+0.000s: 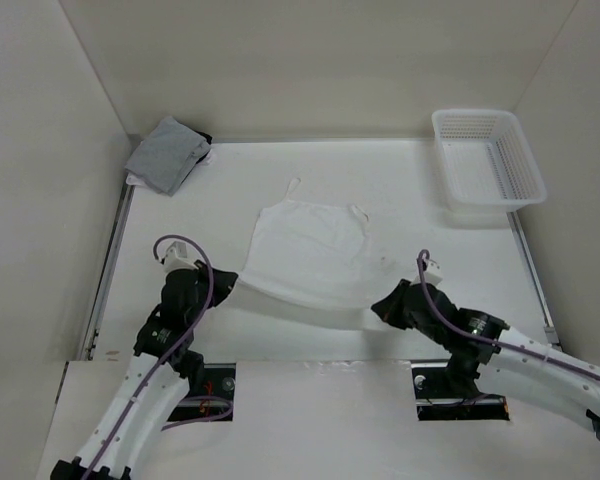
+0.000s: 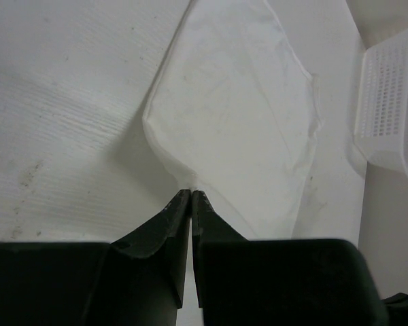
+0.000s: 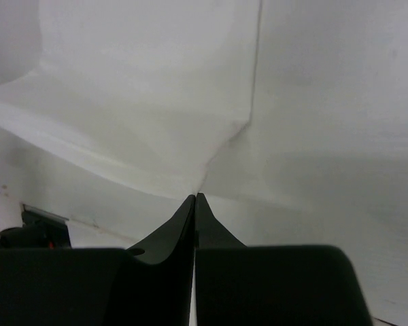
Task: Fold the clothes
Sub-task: Fold the tank top
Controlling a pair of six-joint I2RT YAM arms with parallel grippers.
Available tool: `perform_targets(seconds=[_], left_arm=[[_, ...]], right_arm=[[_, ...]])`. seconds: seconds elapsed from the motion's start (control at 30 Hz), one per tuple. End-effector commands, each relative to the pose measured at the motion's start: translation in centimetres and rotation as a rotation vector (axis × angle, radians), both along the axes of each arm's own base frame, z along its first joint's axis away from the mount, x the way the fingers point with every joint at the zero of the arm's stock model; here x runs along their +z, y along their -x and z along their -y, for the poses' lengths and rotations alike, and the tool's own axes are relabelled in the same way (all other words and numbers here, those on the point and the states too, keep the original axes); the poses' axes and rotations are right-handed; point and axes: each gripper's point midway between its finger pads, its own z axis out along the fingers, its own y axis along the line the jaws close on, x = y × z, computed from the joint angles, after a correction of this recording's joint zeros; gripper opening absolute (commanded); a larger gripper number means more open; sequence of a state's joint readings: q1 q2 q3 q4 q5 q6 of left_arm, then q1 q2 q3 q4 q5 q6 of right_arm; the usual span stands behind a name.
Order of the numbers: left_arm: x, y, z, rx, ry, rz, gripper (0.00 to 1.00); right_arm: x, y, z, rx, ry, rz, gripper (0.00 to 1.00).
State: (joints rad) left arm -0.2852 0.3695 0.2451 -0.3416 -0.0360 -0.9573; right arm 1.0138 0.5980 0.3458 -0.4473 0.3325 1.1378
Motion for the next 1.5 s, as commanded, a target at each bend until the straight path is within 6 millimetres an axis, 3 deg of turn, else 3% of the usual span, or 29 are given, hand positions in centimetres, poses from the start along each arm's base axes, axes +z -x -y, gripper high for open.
perform_targets(seconds=[0.0, 0.1, 0.33, 0.4, 0.47, 0.57, 0.67, 0.97, 1.17, 1.27, 1.47], left_arm=[[7.7, -2.5, 1.4, -0.038, 0.027, 0.190, 0.03], [8.4, -2.3, 1.9, -0.051, 0.024, 0.213, 0.03], [2.7, 0.0, 0.7, -0.012, 0.002, 0.085, 0.03], [2.7, -0.1, 0.3, 0.008, -0.003, 0.090, 0.04], [4.0, -1.2, 0.0, 0.028, -0.003, 0.118, 0.04], [7.3, -4.3, 0.6, 0.039, 0.014, 0.196, 0.04], [9.3, -8.2, 1.7, 0.047, 0.021, 0.243, 0.04], [9.5, -19.3, 3.6, 0.088, 0.024, 0.237, 0.04], [11.0, -25.6, 4.7, 0.109, 0.039, 0.275, 0.04], [9.7, -29.0, 5.5, 0.103, 0.019, 0.246, 0.04], [3.2, -34.5, 6.6, 0.088, -0.002, 0.130, 0.08]], right_arm=[[8.0, -3.8, -0.4, -0.038, -0.035, 0.207, 0.02], [9.1, -4.1, -0.1, -0.043, -0.037, 0.234, 0.02], [1.1, 0.0, -0.5, -0.027, -0.066, 0.019, 0.02], [0.5, 0.4, -0.6, -0.032, -0.074, 0.006, 0.02], [1.3, -0.5, -0.6, -0.041, -0.065, 0.035, 0.02], [3.4, -3.6, -0.4, -0.064, -0.029, 0.116, 0.02], [5.2, -7.1, -0.1, -0.091, -0.024, 0.189, 0.03], [10.2, -18.9, 2.2, -0.202, -0.030, 0.322, 0.03], [12.7, -25.1, 3.8, -0.263, -0.041, 0.359, 0.03], [12.4, -28.1, 4.0, -0.265, -0.037, 0.342, 0.03], [8.1, -33.8, 5.2, -0.307, -0.013, 0.249, 0.06]])
